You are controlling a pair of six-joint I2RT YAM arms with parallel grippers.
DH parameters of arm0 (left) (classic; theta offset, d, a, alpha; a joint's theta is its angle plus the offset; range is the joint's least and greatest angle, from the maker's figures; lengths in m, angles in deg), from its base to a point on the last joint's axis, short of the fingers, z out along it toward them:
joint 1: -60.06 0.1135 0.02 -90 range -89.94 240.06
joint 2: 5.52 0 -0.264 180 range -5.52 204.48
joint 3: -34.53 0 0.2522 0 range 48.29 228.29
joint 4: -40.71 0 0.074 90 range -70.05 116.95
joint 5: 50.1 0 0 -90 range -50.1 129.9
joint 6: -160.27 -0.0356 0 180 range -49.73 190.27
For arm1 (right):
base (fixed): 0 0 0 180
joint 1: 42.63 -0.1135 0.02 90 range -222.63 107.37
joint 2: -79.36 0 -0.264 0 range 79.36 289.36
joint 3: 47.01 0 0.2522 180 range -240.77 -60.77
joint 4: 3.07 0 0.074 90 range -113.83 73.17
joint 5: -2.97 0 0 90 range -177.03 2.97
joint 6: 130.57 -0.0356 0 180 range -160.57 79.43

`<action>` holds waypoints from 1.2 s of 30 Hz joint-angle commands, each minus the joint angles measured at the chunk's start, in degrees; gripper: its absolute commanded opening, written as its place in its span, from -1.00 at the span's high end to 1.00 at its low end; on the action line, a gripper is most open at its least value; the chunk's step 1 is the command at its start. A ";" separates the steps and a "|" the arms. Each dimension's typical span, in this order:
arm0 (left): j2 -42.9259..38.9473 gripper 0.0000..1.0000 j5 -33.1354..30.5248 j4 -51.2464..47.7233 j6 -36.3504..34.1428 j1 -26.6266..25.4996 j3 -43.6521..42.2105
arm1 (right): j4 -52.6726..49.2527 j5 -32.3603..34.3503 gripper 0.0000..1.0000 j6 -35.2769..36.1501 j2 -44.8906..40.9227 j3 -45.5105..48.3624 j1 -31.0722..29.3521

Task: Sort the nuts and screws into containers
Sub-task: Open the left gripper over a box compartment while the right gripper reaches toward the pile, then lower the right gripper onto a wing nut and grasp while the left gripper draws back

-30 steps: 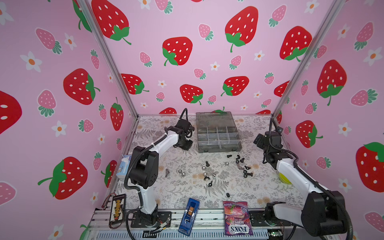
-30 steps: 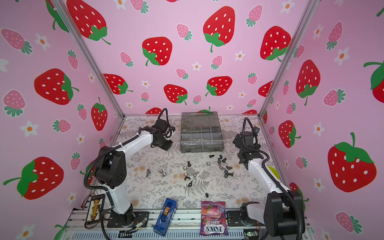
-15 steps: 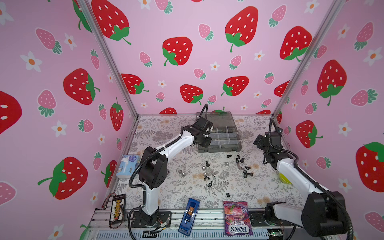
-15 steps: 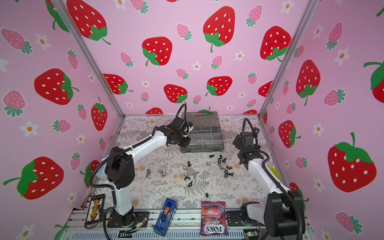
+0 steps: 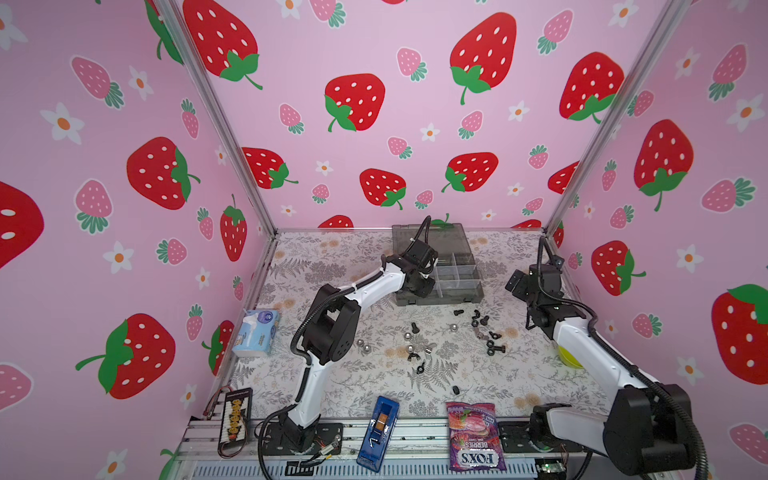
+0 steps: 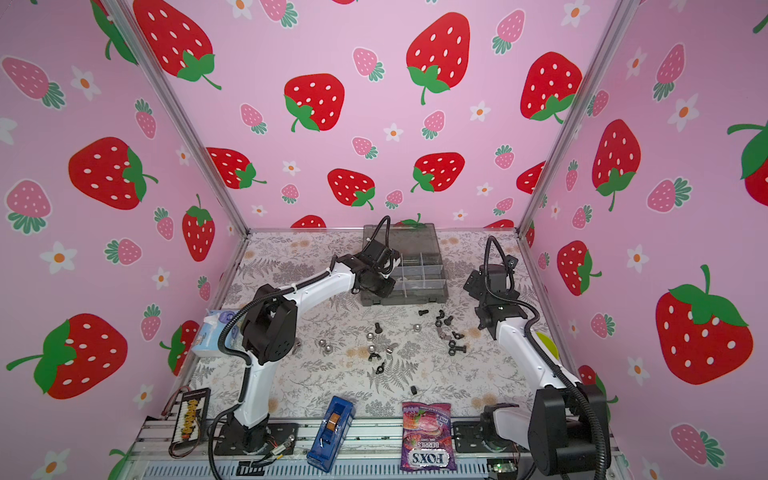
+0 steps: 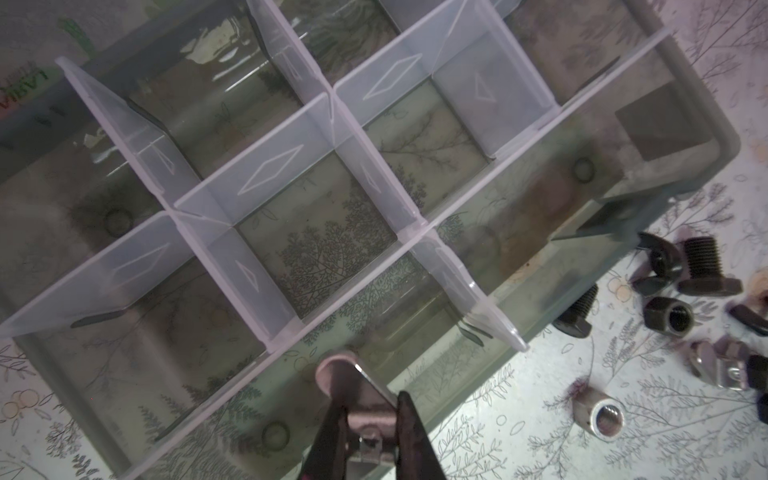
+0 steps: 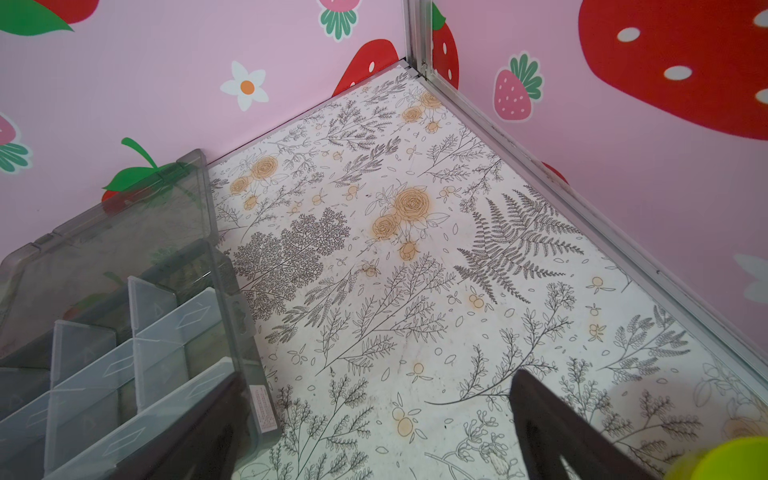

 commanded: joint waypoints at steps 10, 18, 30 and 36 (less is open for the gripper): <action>2.25 0.37 0.51 -0.02 -2.01 -1.26 3.52 | -7.27 -1.44 -0.99 0.12 1.64 -1.62 -6.12; 0.85 0.17 0.80 0.19 -1.35 -1.79 2.17 | -11.49 -2.20 -0.97 -1.39 3.03 -3.76 -11.07; -18.64 -0.67 -8.66 7.24 9.74 -0.24 -16.67 | -16.20 -8.14 -0.64 -3.89 2.83 -2.91 -21.70; -30.45 -0.99 -13.39 10.86 18.42 2.28 -30.26 | -19.43 -9.57 -0.47 -7.23 6.16 -2.82 -29.56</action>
